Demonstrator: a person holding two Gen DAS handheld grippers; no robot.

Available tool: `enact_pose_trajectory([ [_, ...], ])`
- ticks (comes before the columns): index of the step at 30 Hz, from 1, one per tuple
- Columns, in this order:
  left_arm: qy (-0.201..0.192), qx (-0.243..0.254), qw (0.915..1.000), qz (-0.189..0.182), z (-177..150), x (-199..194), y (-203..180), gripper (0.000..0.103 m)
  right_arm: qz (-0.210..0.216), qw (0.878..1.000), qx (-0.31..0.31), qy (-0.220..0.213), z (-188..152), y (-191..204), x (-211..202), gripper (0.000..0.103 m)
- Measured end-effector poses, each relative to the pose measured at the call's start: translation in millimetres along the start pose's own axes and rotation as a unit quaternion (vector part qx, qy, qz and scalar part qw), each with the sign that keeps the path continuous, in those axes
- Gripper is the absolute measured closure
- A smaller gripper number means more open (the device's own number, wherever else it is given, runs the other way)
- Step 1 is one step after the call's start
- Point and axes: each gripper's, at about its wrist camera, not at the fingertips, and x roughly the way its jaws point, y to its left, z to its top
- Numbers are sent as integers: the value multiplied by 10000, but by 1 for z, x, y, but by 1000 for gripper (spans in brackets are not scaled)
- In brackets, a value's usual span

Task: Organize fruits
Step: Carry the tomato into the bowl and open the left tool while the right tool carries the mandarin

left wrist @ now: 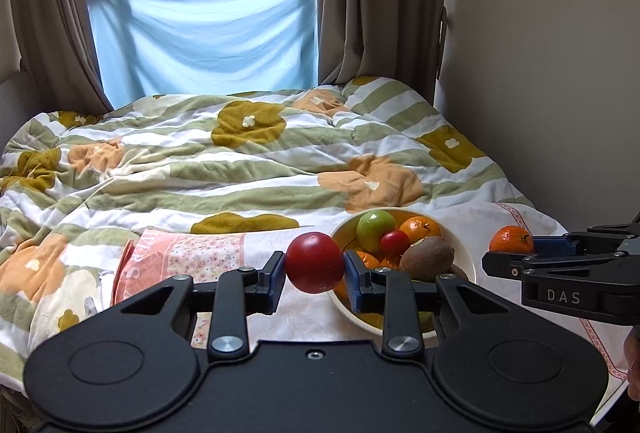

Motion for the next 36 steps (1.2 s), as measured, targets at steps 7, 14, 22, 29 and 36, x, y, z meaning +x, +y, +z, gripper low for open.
enact_pose_trajectory([
  [7, 57, 99, 9999, -53, 21, 37, -7, 68, 53, 10000, -8, 9, 23, -11, 36, 49],
  [14, 339, 115, 9993, -130, 37, 90, -16, 68, 59, 9997, -50, 225, 42, -31, 81, 49],
  [22, 795, 141, 9966, -167, 38, 145, -24, 68, 181, 9989, -197, 396, 61, -42, 127, 49],
  [29, 1149, 196, 9930, -194, 33, 178, -31, 68, 315, 9976, -252, 562, 67, -46, 157, 49],
  [36, 1310, 194, 9908, -262, 30, 192, -32, 49, 426, 9965, -296, 656, 69, -51, 173, 49],
])
